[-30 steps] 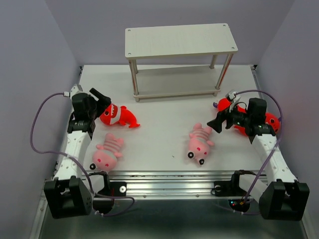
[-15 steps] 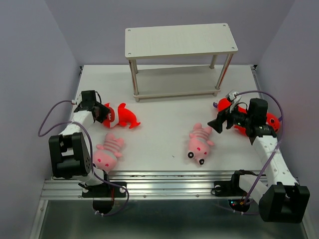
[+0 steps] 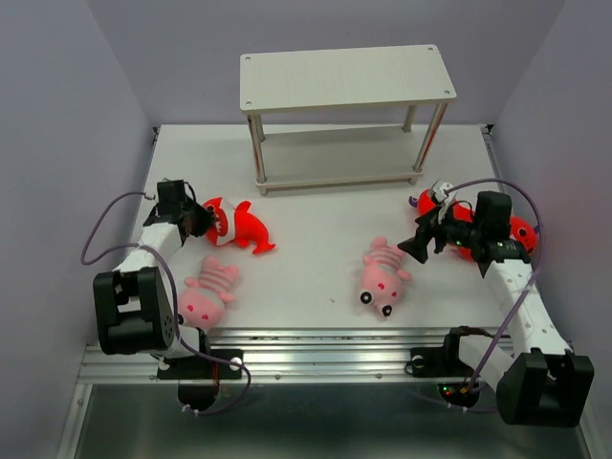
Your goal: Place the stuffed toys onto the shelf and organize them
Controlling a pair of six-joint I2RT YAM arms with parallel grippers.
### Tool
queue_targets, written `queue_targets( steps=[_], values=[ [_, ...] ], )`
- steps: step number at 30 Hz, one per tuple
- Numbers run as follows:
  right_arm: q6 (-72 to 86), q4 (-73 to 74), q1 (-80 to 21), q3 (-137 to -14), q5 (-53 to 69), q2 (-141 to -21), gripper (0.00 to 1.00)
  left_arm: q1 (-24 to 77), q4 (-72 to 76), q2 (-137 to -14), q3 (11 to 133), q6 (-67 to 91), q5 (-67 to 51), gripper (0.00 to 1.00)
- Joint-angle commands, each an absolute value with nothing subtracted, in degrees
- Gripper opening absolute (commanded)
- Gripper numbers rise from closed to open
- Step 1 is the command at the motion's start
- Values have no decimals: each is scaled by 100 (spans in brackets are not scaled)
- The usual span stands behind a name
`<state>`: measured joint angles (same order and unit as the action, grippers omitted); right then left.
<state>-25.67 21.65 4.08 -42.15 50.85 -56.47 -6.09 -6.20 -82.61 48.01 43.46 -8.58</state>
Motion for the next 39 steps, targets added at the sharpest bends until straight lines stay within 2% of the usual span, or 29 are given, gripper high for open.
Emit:
queue_targets(
  steps=[1, 3, 7, 15, 19, 24, 32, 35, 36, 38, 39],
  values=[
    [-4338, 3468, 431, -4420, 6423, -5651, 100, -168, -738, -7542, 4316, 4367, -1502, 0],
    [-5481, 4889, 378, -4832, 6617, -5931, 100, 287, -625, -7261, 4123, 4708, -1634, 0],
    [-5968, 5414, -104, -5361, 6171, -6257, 100, 1000, -282, -6979, 3955, 5516, -1600, 0],
    [-4703, 4773, -2071, -5554, 4696, -6248, 100, 3022, 412, -7426, 4341, 7065, -915, 0],
    [-4132, 4370, -2617, -5809, 4116, -6468, 100, 3708, 571, -7962, 4779, 7724, -616, 0],
    [-3499, 3701, -2760, -5880, 2964, -6688, 97, 4262, 598, -8665, 5316, 8411, -457, 0],
    [-3428, 3060, -2760, -5406, 1944, -6733, 81, 4421, 668, -9000, 5616, 8596, -527, 0],
    [-3489, 2813, -2760, -5230, 1635, -6680, 63, 4421, 712, -8991, 5599, 8604, -571, 0],
    [-3489, 2778, -2760, -5203, 1626, -6662, 51, 4430, 738, -8974, 5581, 8604, -571, 0],
    [-3481, 2707, -2760, -5177, 1722, -6636, 42, 4421, 765, -8947, 5528, 8613, -589, 0],
    [-3454, 2698, -2760, -5177, 1810, -6644, 32, 4430, 808, -8912, 5494, 8622, -598, 0]
  ],
)
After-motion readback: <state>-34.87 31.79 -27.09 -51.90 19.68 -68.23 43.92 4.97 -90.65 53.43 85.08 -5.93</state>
